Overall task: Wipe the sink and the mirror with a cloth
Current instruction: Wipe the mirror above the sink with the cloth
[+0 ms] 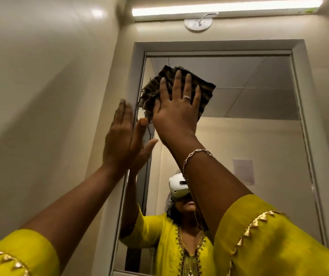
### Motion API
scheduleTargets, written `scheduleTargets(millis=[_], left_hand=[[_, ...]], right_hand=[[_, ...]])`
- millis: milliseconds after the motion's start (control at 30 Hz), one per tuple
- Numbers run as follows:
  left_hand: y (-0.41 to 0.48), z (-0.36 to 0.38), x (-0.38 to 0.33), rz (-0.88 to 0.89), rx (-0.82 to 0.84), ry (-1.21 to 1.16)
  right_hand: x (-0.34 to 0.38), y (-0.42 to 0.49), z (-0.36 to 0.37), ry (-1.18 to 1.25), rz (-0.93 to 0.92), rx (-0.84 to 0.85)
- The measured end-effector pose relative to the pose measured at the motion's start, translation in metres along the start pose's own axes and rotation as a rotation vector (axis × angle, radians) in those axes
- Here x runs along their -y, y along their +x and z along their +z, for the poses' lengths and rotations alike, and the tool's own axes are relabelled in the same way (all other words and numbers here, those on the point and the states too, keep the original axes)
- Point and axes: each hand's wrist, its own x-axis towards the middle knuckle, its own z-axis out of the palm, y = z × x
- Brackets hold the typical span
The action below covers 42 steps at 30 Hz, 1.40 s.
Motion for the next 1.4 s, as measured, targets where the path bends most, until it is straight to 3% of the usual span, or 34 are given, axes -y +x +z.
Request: scheduleTargets(millis=[400,700,1000,1400], left_hand=[[0.003,0.008,0.014,0.076,-0.031,-0.130],[0.002,0.009,0.014,0.050,-0.021,0.011],[-0.002,0.005,0.003,0.047,-0.009,0.181],[-0.001,0.005,0.003,0.078,-0.010,0.230]], right_hand=[[0.023,-0.006,0.005,-0.039,-0.160,0.075],[0.000,-0.022,0.004,0.008,-0.199,0.039],[-0.056,-0.031,-0.007,0.001,-0.139,-0.017],[-0.147,-0.039,-0.034,-0.046,-0.004,-0.032]])
